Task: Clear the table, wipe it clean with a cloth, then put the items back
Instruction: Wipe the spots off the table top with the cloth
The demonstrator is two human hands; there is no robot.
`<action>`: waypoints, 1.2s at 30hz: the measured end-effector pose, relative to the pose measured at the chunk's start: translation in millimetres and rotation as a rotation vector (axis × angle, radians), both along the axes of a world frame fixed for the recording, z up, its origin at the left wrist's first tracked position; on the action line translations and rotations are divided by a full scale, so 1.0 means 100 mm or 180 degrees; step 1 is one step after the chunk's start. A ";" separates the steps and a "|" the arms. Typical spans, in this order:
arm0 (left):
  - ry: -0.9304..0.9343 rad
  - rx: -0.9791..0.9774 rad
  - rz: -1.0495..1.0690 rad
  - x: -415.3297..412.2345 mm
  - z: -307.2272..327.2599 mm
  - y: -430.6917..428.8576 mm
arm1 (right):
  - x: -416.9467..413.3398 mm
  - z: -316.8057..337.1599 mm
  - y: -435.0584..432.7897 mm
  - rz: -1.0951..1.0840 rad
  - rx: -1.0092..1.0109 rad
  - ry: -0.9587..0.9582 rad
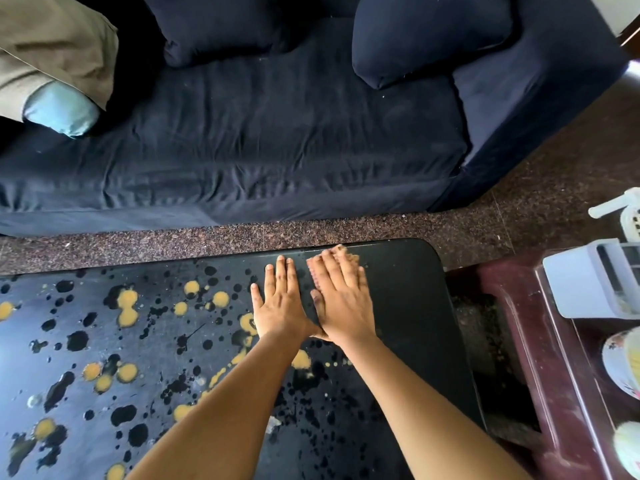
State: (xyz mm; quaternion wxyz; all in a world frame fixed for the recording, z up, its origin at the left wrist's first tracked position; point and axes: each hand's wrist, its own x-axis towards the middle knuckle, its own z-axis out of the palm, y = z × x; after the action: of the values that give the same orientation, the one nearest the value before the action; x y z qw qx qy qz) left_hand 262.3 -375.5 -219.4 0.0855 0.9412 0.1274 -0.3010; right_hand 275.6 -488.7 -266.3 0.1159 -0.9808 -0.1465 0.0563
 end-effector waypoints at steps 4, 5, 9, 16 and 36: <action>0.0125 0.0014 -0.0200 0.02 0.03 0.01 | 0.00 -0.01 -0.29 -0.0077 -0.0153 0.0054; 0.0149 -0.0008 -0.0257 0.04 0.04 0.03 | -0.03 0.00 -0.35 -0.0468 -0.0157 0.0011; -0.0005 -0.0453 -0.0223 0.12 0.08 0.27 | -0.18 0.00 -0.21 -0.1142 -0.0066 -0.0051; -0.0230 -0.0523 -0.0404 0.05 0.04 0.39 | -0.38 0.01 -0.32 0.0134 -0.0303 -0.0087; 0.0162 -0.0414 -0.0374 0.09 0.04 0.32 | -0.66 0.07 -0.08 -0.1003 -0.0067 0.0069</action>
State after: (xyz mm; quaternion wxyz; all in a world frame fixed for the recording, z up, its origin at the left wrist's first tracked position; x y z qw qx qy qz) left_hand 271.8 -343.5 -215.8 0.1253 0.9316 0.0542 -0.3370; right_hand 209.3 -496.8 -258.9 0.1147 -0.9921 0.0111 0.0495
